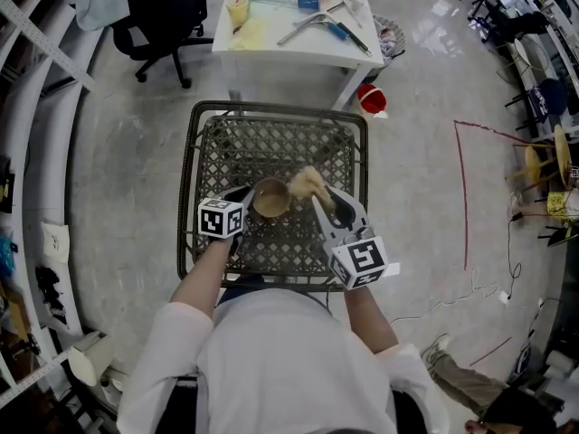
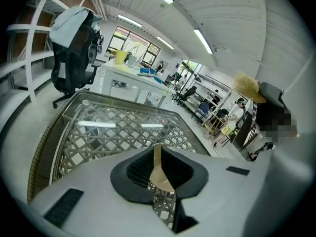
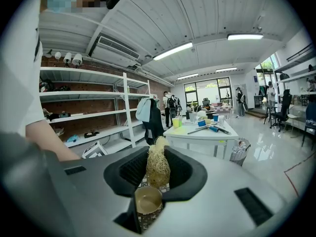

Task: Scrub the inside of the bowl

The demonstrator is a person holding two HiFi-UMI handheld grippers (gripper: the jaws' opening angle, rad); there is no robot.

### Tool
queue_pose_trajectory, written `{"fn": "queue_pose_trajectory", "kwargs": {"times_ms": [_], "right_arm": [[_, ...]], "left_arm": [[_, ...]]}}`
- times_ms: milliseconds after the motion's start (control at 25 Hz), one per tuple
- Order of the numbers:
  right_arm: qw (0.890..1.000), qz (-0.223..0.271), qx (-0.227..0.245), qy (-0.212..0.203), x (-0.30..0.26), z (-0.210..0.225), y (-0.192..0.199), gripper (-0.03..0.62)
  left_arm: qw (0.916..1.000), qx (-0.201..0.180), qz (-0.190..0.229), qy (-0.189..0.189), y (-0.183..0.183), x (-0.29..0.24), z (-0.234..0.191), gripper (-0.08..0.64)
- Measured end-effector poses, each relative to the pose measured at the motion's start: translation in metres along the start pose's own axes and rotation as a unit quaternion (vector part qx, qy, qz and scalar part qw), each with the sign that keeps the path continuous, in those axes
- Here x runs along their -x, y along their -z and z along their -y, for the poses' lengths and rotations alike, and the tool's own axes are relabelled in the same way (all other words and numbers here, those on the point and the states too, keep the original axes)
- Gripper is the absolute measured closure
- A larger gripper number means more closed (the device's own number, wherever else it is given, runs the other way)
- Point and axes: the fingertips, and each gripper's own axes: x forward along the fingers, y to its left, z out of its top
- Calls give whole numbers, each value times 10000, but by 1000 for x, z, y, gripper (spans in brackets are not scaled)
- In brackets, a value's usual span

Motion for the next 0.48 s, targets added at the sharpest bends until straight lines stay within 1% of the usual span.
{"fn": "queue_pose_trajectory", "kwargs": {"times_ms": [280, 400, 440, 480], "right_arm": [[10000, -84, -1, -11, -4, 1, 6, 492], [9999, -130, 1, 27, -4, 3, 8, 492], [9999, -136, -3, 33, -4, 4, 8, 492], [9999, -140, -7, 35, -4, 4, 8, 492]], "left_arm": [[9987, 197, -446, -129, 26, -19, -10, 523], [9974, 269, -616, -259, 35, -22, -14, 520], [9970, 308, -648, -290, 36, -22, -16, 509], [9967, 362, -659, -299, 36, -24, -17, 461]]}}
